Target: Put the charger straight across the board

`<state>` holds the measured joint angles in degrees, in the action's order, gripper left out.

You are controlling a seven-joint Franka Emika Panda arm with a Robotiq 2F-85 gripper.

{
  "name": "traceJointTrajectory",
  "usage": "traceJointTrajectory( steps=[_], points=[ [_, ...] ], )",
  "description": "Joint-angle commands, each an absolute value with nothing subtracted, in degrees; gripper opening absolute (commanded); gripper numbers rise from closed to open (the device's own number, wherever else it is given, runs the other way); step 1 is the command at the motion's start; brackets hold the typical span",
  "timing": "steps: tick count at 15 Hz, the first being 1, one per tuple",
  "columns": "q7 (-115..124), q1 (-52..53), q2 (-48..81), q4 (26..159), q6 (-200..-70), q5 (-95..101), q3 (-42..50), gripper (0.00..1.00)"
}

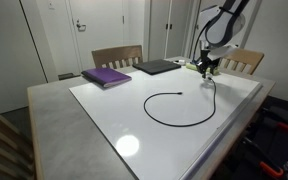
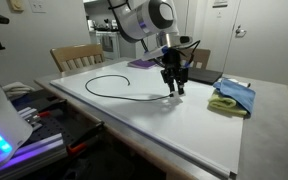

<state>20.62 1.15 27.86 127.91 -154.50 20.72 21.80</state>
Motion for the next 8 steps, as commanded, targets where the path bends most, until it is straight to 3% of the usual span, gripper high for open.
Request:
traceJointTrajectory(
  steps=[1, 8],
  points=[
    [28.49, 1.69, 26.98, 132.34, -160.13, 18.80, 24.96, 0.26],
    [33.26, -0.79, 25.82, 137.34, -169.29, 1.89, 23.23, 0.26]
  ],
)
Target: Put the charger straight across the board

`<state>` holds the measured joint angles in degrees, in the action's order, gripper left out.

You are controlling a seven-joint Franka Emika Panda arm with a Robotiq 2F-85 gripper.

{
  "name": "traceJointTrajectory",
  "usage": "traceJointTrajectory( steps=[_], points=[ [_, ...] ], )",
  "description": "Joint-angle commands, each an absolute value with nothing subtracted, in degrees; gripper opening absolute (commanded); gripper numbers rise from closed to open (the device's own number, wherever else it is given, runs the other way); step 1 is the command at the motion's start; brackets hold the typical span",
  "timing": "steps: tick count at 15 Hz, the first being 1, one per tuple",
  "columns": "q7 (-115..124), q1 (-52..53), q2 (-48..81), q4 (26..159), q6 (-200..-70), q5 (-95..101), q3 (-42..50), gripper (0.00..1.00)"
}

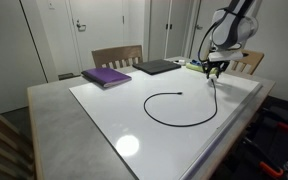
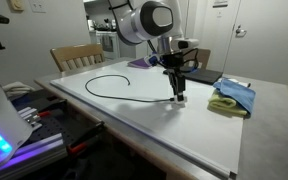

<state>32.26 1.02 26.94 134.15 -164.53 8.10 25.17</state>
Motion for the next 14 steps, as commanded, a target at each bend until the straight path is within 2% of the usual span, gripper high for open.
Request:
traceJointTrajectory(
  steps=[1, 6, 7, 8, 12, 14],
  points=[
    [32.95, -1.47, 25.33, 138.11, -170.47, -1.16, 22.50, 0.26],
    [29.98, -4.72, 24.22, 140.08, -176.01, -12.62, 17.51, 0.26],
    [29.33, -5.12, 24.29, 140.00, -176.33, -13.76, 16.71, 0.31],
    [28.96, -5.07, 24.39, 139.89, -176.64, -14.47, 16.46, 0.68],
    [27.35, -3.66, 23.73, 139.27, -176.05, -14.26, 17.62, 0.97],
    [26.15, -0.46, 22.75, 138.71, -174.74, -11.67, 20.49, 1.00]
  ],
)
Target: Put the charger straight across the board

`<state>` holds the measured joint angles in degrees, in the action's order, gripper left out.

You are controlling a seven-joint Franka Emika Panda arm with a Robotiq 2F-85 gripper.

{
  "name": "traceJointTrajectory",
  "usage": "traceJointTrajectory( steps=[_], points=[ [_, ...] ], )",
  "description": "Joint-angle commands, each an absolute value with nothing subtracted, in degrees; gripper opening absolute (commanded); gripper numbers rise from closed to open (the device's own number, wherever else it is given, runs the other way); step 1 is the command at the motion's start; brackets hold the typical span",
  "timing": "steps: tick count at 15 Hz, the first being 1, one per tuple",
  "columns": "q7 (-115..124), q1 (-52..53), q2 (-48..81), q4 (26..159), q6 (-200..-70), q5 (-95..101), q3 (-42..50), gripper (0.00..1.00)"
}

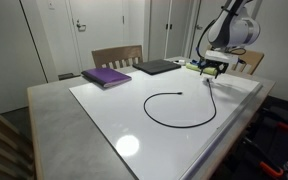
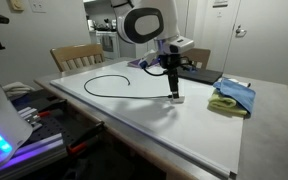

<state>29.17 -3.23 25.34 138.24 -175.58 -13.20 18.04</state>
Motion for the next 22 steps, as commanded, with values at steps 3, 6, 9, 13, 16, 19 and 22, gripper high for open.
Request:
traceJointTrajectory(
  steps=[3, 6, 9, 13, 16, 19, 22],
  points=[
    [21.44, 1.90, 20.62, 136.07, -170.47, -6.90, 21.03, 1.00],
    [16.38, -0.47, 18.70, 132.43, -165.39, -5.07, 15.38, 1.00],
    [8.71, -4.06, 18.59, 129.17, -161.84, -8.17, 7.34, 1.00],
    [-4.78, -8.88, 19.20, 126.65, -157.96, -13.59, -1.50, 1.00],
    [-14.55, -10.86, 18.64, 127.45, -155.79, -15.29, -5.16, 1.00],
    [-23.02, -11.61, 18.49, 129.58, -154.90, -15.99, -8.00, 1.00],
    [-30.33, -11.79, 18.85, 131.03, -153.87, -15.81, -10.51, 1.00]
  ],
)
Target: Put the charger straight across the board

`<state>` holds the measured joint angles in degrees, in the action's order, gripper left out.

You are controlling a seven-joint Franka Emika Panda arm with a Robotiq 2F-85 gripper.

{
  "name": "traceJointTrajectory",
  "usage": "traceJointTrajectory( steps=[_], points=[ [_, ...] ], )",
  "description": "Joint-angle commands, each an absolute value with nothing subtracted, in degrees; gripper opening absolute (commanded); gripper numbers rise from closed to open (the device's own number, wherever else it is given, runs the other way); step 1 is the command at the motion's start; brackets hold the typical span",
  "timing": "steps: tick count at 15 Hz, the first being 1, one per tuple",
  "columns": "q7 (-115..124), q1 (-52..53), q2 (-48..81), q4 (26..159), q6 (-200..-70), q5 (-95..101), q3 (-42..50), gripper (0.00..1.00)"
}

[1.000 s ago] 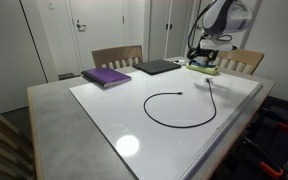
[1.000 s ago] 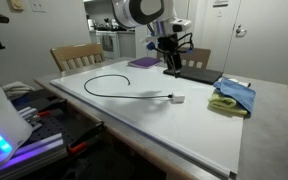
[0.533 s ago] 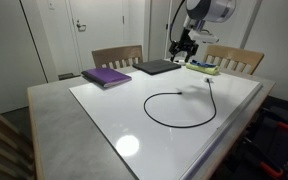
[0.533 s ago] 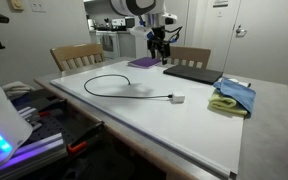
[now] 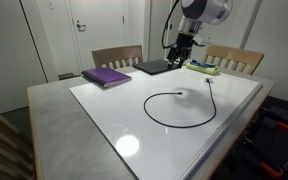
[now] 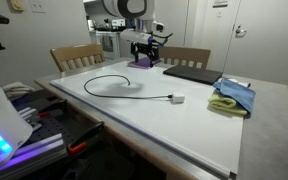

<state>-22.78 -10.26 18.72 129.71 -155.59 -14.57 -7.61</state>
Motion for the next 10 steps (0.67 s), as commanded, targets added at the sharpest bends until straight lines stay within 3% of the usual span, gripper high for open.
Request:
traceJointTrajectory(
  steps=[1, 10],
  points=[
    [-31.87, -11.26, 18.94, 131.21, -153.08, -15.26, -11.20, 1.00],
    [-45.58, -7.87, 22.94, 131.08, -149.86, -3.52, -10.94, 1.00]
  ],
)
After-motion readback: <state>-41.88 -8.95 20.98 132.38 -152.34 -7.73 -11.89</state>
